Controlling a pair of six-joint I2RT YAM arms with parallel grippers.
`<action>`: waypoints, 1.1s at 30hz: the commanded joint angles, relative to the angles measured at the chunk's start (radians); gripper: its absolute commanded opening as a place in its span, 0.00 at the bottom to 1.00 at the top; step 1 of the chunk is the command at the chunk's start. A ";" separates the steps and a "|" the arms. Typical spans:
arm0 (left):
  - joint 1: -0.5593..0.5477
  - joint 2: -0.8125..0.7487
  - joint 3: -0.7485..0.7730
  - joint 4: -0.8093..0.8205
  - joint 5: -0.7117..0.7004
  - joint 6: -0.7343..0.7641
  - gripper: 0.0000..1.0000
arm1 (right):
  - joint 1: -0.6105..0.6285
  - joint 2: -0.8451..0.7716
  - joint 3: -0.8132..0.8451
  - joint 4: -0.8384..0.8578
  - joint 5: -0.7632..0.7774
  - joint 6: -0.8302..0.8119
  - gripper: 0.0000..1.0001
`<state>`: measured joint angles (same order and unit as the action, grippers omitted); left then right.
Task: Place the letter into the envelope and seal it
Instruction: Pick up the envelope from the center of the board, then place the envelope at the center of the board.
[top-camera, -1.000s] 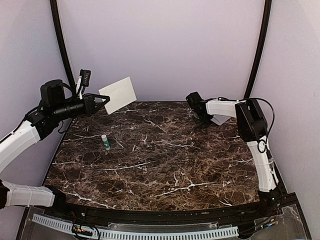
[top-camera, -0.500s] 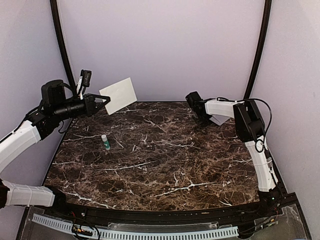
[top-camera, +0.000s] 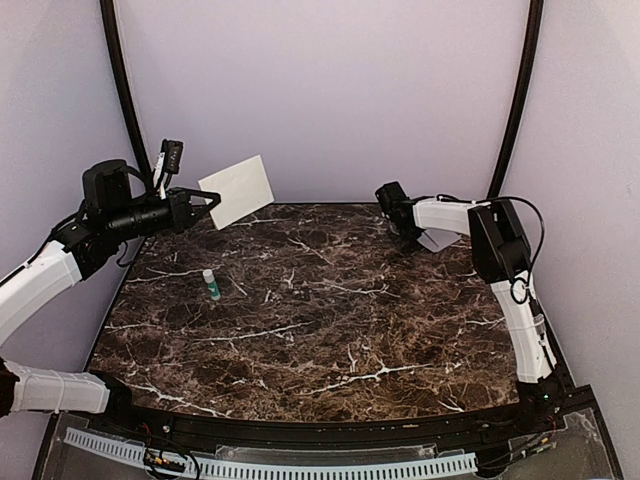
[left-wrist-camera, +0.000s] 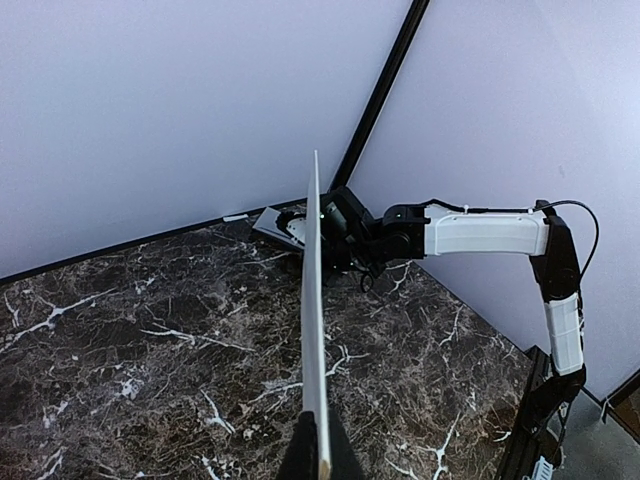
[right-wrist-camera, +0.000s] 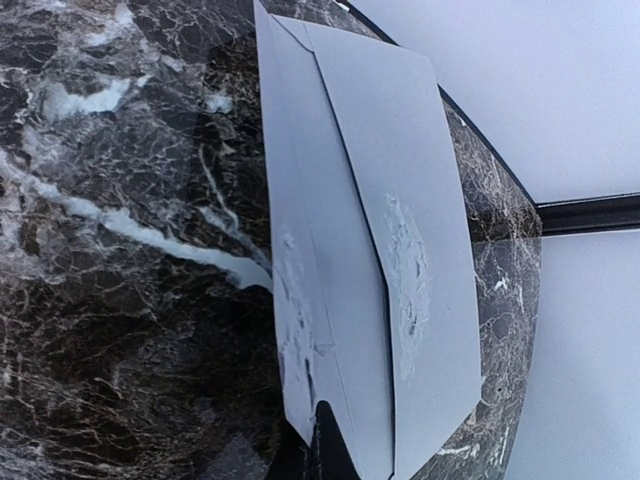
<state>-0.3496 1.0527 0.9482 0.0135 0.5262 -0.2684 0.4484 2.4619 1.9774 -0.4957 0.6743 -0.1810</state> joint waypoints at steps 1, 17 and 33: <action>0.004 -0.004 -0.012 0.023 0.003 0.006 0.00 | -0.004 -0.075 -0.005 0.012 -0.059 0.034 0.00; 0.003 0.011 -0.016 0.029 0.015 -0.003 0.00 | 0.043 -0.600 -0.285 -0.414 -0.560 0.420 0.00; 0.003 0.016 -0.020 0.038 0.027 -0.011 0.00 | 0.304 -0.828 -0.571 -0.524 -0.656 0.719 0.00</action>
<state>-0.3496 1.0687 0.9413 0.0212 0.5350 -0.2714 0.7071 1.6585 1.5047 -1.0927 0.1249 0.4286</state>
